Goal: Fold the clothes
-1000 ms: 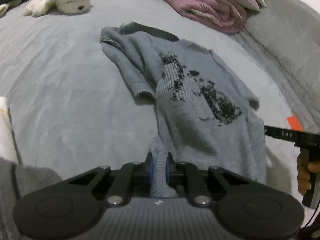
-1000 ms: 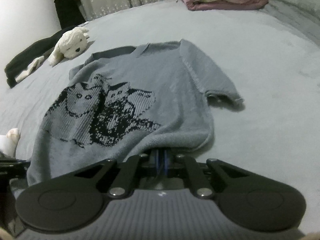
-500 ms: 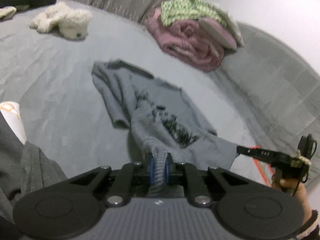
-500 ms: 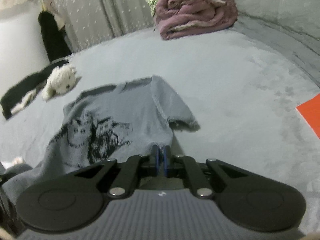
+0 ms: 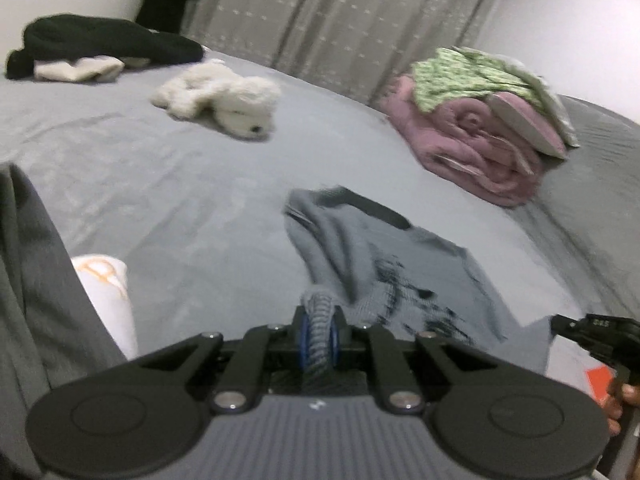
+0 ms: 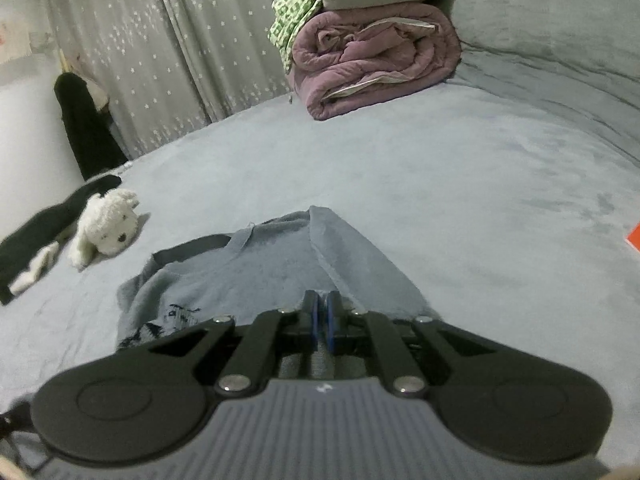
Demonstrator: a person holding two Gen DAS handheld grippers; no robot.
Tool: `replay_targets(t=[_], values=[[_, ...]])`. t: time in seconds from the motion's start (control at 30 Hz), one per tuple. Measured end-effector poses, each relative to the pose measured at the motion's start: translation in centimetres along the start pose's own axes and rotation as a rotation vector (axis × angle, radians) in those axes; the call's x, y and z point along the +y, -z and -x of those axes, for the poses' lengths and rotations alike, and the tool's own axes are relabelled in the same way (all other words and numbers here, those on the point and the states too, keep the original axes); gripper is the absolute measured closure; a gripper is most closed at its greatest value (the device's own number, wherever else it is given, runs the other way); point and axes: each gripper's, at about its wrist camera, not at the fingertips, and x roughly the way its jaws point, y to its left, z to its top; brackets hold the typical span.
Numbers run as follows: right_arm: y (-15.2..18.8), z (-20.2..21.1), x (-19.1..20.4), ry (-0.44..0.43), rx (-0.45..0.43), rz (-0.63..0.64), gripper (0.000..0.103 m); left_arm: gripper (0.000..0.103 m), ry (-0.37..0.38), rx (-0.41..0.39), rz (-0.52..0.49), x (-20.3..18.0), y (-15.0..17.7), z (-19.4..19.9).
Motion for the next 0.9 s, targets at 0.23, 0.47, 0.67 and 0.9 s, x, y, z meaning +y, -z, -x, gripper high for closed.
replay_targets(t=[0.23, 0.47, 0.67, 0.9], values=[[0.5, -3.7, 0.5, -0.022, 0.038, 0.003, 0.097, 0.093, -0.068, -0.001, 0.033, 1.3, -1.3, -3.2], [1.1, -4.7, 0.5, -0.039, 0.074, 0.003, 0.090, 0.092, -0.066, 0.064, 0.065, 2.5, -1.2, -5.6], [0.9, -2.9, -0.2, -0.082, 0.081, -0.010, 0.087, 0.091, 0.025, 0.118, 0.096, 3.2, -1.2, -5.7], [2.2, 0.0, -1.0, -0.140, 0.112, 0.077, 0.059, 0.066, 0.073, 0.197, 0.040, 3.3, -1.3, -6.1]])
